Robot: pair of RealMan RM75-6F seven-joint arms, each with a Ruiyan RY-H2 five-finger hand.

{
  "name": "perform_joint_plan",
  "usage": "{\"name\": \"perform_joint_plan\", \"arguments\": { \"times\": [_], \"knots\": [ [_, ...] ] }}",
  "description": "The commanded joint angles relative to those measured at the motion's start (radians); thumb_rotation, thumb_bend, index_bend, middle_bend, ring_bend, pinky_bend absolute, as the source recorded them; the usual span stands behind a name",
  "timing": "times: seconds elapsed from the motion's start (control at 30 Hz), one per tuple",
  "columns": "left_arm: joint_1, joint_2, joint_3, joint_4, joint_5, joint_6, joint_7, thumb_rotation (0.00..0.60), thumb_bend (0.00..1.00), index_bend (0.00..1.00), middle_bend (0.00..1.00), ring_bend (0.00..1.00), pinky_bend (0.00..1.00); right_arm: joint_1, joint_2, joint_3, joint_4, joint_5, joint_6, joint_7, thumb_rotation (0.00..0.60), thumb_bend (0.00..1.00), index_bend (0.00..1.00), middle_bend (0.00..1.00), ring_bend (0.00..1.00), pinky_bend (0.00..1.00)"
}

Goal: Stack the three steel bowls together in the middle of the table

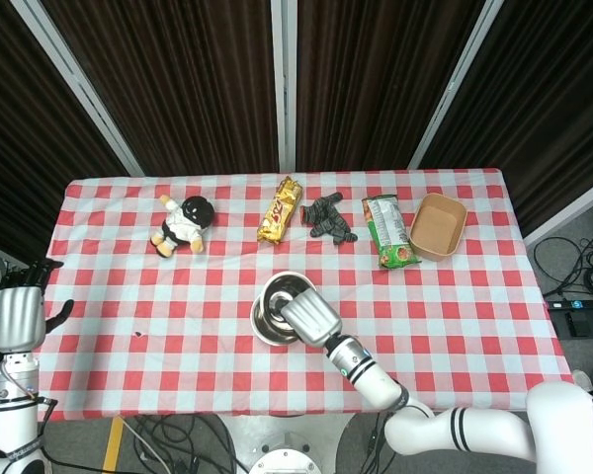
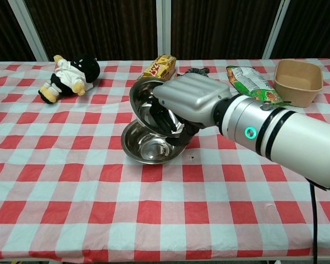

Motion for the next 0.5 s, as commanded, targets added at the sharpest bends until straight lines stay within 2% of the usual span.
{"name": "perform_joint_plan", "arguments": {
  "times": [0.03, 0.13, 0.23, 0.27, 0.33, 0.5],
  "knots": [
    [0.002, 0.0, -0.003, 0.006, -0.006, -0.004, -0.008, 0.6, 0.22, 0.36, 0.39, 0.41, 0.38, 0.019, -0.014, -0.004, 0.019, 0.017, -0.01, 0.0, 0.6, 0.33, 0.69, 0.57, 0.55, 0.54],
    [0.004, 0.001, -0.004, 0.014, -0.01, -0.007, -0.015, 0.6, 0.22, 0.37, 0.39, 0.41, 0.38, 0.033, -0.016, -0.014, 0.027, 0.029, -0.017, 0.002, 0.6, 0.28, 0.67, 0.56, 0.55, 0.54],
    [0.004, -0.003, -0.003, 0.03, -0.005, -0.003, -0.011, 0.6, 0.23, 0.37, 0.39, 0.41, 0.38, 0.046, 0.005, -0.024, 0.015, 0.044, -0.041, 0.015, 0.6, 0.08, 0.55, 0.5, 0.52, 0.54],
    [0.004, -0.005, -0.003, 0.035, -0.003, -0.001, -0.01, 0.6, 0.23, 0.37, 0.39, 0.41, 0.38, 0.049, 0.013, -0.025, 0.01, 0.048, -0.044, 0.017, 0.6, 0.02, 0.48, 0.47, 0.5, 0.54],
    [0.003, -0.009, -0.004, 0.039, 0.0, 0.0, -0.01, 0.6, 0.23, 0.37, 0.39, 0.41, 0.38, 0.054, 0.031, -0.028, -0.004, 0.051, -0.038, 0.016, 0.6, 0.0, 0.39, 0.42, 0.46, 0.54],
    [-0.001, -0.016, -0.007, 0.045, -0.001, -0.003, -0.007, 0.6, 0.23, 0.37, 0.39, 0.41, 0.38, 0.044, 0.105, -0.036, -0.085, 0.063, 0.013, -0.002, 0.6, 0.0, 0.24, 0.31, 0.38, 0.52]
  ]
}}
